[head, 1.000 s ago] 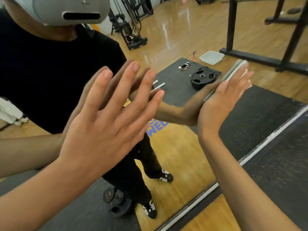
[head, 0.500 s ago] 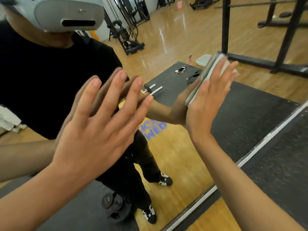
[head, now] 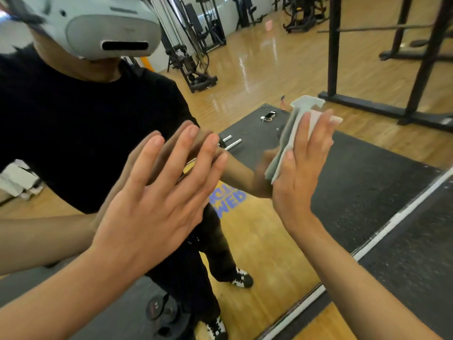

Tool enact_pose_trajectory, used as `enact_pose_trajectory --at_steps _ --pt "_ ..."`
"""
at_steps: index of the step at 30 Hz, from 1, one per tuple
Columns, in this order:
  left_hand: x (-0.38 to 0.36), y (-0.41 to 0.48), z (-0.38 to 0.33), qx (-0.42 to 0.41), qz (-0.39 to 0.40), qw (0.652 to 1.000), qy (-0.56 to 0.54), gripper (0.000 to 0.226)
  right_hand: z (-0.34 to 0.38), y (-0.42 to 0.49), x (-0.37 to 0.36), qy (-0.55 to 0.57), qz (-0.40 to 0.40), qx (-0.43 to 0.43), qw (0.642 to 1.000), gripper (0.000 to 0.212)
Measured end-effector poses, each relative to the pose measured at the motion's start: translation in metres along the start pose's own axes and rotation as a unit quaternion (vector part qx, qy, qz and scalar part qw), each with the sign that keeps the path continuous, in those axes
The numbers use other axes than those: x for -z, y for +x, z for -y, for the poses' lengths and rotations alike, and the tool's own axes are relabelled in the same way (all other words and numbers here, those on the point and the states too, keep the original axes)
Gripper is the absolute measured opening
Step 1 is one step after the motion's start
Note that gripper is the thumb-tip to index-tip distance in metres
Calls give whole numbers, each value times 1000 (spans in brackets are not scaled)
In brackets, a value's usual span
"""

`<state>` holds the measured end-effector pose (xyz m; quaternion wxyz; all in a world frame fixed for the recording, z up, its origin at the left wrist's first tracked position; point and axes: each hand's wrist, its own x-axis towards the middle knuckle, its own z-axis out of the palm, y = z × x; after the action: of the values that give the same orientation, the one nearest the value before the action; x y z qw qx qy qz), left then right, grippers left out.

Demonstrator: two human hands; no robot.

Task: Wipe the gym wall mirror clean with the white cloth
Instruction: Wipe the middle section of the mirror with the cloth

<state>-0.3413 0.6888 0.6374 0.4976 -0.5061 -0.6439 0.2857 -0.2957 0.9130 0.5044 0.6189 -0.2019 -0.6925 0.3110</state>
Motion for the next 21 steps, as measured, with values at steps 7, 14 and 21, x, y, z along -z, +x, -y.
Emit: enact_pose_trajectory --at_steps 7,14,21 --pt "3 -5 0 -28 11 998 47 68 86 -101 -24 5 95 62 994 61" --pt "-1 -1 0 -7 11 1000 -7 66 -12 -54 3 -57 75 125 988 57" --pt "3 -2 -3 -23 1 1000 12 68 14 -14 -14 34 -58 -205 976 58"
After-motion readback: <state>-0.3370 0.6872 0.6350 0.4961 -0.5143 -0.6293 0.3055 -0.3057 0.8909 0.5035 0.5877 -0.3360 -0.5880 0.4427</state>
